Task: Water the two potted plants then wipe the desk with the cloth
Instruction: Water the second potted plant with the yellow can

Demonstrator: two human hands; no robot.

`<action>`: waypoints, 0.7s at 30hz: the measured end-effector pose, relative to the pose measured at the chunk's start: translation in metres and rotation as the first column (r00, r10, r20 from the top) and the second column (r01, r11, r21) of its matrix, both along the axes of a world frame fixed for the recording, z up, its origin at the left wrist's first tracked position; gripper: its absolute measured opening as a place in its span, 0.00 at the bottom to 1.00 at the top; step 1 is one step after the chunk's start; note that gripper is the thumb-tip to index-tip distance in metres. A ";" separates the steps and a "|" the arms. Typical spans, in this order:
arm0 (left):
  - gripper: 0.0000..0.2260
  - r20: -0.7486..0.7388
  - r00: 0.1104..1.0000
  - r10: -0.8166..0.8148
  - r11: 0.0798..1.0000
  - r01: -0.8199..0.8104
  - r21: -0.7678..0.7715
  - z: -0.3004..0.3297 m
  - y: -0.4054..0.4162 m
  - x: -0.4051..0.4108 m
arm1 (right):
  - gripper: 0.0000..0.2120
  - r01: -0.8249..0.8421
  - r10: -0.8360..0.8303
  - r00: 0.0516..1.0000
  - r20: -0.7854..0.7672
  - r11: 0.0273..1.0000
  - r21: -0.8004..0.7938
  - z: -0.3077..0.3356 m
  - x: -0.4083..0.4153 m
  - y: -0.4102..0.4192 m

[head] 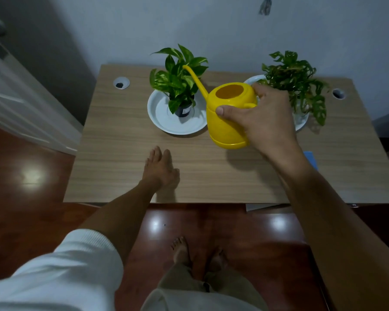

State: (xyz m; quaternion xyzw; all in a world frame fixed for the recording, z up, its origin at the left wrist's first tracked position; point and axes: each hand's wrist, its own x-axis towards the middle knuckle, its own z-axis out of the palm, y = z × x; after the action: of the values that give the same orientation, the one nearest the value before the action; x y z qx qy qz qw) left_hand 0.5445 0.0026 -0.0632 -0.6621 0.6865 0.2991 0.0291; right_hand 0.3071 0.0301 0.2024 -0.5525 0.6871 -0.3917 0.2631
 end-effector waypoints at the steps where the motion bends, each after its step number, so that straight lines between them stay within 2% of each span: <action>1: 0.36 -0.003 1.000 -0.001 1.000 0.001 -0.002 0.001 0.001 0.000 | 0.19 -0.001 0.001 1.000 -0.012 1.000 0.005 0.000 0.001 0.000; 13: 0.36 -0.024 0.999 -0.021 1.000 0.021 0.013 0.009 0.001 0.001 | 0.20 0.031 -0.021 0.979 -0.203 0.999 0.045 0.016 0.004 0.004; 15: 0.35 -0.026 0.999 -0.020 1.000 0.020 0.017 0.011 0.001 0.000 | 0.23 0.047 -0.037 0.977 -0.209 0.998 0.043 0.019 0.004 0.004; 19: 0.34 -0.034 0.999 -0.014 1.000 0.015 0.019 0.012 0.000 0.000 | 0.20 0.061 -0.054 0.976 -0.211 0.998 0.028 0.024 0.007 0.000; 21: 0.34 -0.035 0.999 -0.014 1.000 0.015 0.023 0.011 -0.001 0.000 | 0.24 0.079 -0.078 0.974 -0.212 0.997 0.000 0.025 0.008 -0.003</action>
State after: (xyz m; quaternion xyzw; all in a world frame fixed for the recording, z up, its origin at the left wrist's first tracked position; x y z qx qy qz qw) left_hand 0.5445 0.0014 -0.0519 -0.6513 0.6883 0.3184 0.0272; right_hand 0.3147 0.0271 0.2278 -0.5623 0.7342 -0.3378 0.1753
